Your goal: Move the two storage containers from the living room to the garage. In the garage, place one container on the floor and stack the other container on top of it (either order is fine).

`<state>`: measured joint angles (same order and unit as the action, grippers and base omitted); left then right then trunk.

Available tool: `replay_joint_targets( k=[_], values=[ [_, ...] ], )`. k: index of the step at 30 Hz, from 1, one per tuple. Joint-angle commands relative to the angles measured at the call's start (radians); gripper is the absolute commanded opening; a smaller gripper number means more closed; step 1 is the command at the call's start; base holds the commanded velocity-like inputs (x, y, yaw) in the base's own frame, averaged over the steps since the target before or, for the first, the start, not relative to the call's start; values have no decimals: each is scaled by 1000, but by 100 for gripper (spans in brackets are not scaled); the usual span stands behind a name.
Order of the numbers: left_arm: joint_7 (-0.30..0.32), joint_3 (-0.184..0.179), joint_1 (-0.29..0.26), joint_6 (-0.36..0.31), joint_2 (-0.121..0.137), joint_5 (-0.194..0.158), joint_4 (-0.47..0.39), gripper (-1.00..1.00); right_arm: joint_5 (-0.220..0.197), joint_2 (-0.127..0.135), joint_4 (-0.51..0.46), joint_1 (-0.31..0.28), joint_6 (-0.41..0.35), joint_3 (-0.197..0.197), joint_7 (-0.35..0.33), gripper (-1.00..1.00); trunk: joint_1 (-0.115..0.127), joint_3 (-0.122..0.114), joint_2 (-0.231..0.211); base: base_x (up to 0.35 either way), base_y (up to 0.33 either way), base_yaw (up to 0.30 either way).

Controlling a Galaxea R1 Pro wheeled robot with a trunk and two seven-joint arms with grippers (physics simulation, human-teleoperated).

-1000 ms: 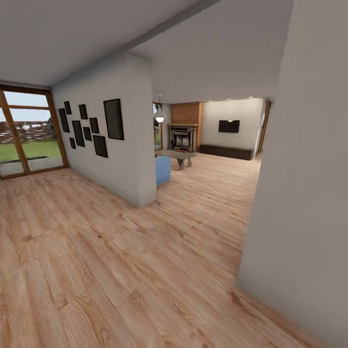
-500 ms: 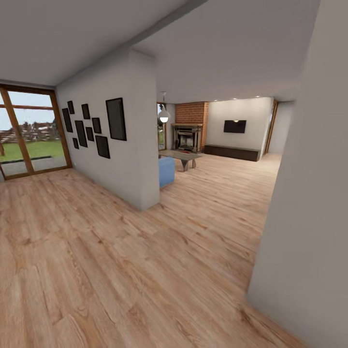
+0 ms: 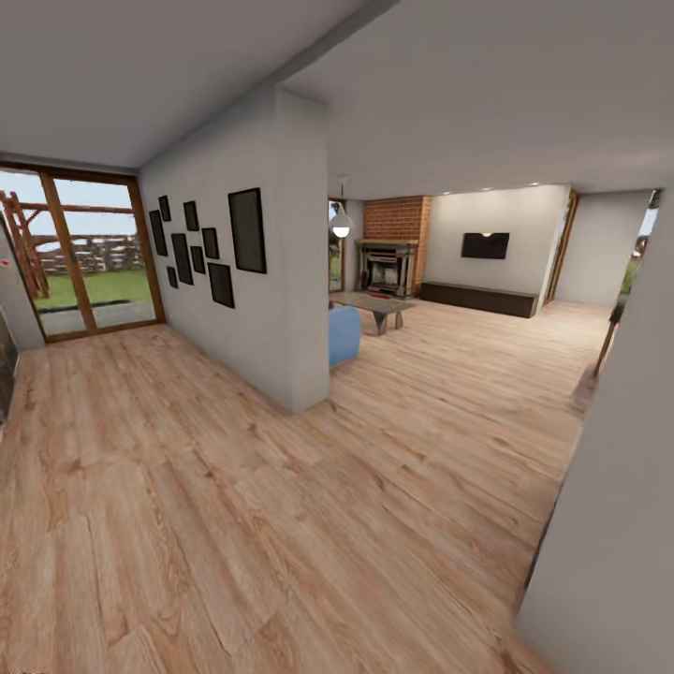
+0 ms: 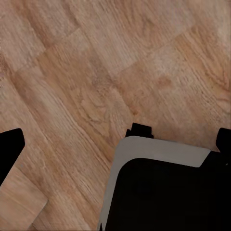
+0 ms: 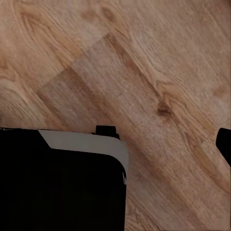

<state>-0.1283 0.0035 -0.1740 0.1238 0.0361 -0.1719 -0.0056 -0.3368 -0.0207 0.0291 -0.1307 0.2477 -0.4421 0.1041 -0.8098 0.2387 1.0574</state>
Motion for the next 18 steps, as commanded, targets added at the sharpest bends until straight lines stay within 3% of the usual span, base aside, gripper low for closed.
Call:
replay_joint_targets(
  k=[1,6,18],
  values=[
    [-1,0,-1,4,0,-6,1,100,-8,-1,3,-1,5,-9,2,100,-1,1,1,326,0,250],
    [-1,0,-1,4,-1,-6,1,100,-7,-1,3,-1,5,-8,2,100,-1,1,1,326,0,99],
    [-1,0,-1,4,0,-6,1,100,-8,1,3,-1,4,-8,2,100,-1,1,1,326,0,5]
  ],
)
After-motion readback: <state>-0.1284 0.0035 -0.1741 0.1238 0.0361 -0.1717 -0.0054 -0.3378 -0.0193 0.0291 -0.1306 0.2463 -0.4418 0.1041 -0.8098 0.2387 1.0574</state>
